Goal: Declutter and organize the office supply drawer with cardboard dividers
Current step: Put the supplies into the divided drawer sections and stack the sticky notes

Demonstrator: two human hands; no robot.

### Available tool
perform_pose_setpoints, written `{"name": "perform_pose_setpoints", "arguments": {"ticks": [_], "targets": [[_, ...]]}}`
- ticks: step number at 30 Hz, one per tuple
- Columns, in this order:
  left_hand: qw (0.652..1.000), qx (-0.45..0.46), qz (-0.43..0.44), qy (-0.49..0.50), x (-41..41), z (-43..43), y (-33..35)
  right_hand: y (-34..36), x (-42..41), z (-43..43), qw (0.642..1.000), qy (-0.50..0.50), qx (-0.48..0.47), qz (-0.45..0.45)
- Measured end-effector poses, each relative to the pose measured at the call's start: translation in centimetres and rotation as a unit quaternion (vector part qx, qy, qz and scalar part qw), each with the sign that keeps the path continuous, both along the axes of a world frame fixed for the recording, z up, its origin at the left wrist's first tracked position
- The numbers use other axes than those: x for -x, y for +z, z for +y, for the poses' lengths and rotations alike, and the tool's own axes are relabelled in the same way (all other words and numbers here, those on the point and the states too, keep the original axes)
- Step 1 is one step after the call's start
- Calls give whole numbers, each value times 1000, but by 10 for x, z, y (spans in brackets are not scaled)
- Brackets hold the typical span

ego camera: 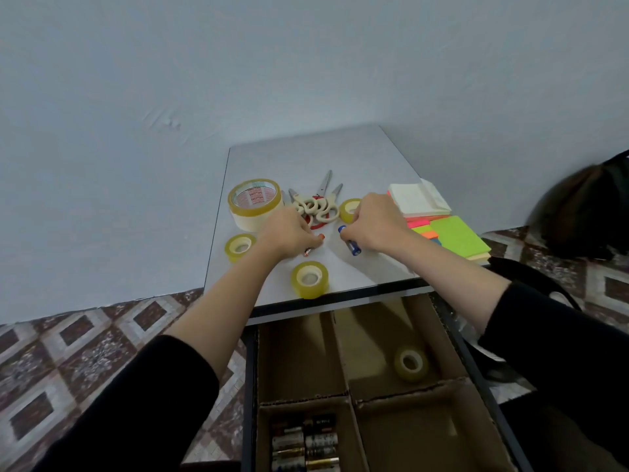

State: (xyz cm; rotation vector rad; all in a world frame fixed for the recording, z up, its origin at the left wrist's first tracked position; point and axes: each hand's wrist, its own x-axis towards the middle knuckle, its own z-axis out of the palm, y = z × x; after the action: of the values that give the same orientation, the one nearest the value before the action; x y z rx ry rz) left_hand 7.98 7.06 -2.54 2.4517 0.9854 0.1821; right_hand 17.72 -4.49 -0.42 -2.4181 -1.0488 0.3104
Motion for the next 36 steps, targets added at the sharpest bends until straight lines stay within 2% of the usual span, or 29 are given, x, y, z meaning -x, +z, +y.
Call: {"name": "perform_pose_setpoints", "arguments": {"ticks": [4,7,11,18,22,28,32,36], "targets": [[993,12,-105,-48,27,-9,21,-1,6,-23,995,37,-59,64],[988,16,-123,-88,59,-30,40,-6,24,-48,985,74,-80,132],[983,59,-48,-167,104,-68,31,-29,48,-74,976,115,-43,181],[980,110,55,-155,151,-92,-39,-80,77,-96,961,179,31,207],[969,67,148,-187,158,-100,-70,-101,90,-94,958,212,65,183],[942,-21,241,-232,161,-109,-98,-120,95,-88,950,243,65,184],[910,-111,288,-279,161,-113,-104,-122,97,-86,948,243,66,195],[888,-130,325,-299,162,-121,-116,-122,96,-86,948,241,66,198]]}}
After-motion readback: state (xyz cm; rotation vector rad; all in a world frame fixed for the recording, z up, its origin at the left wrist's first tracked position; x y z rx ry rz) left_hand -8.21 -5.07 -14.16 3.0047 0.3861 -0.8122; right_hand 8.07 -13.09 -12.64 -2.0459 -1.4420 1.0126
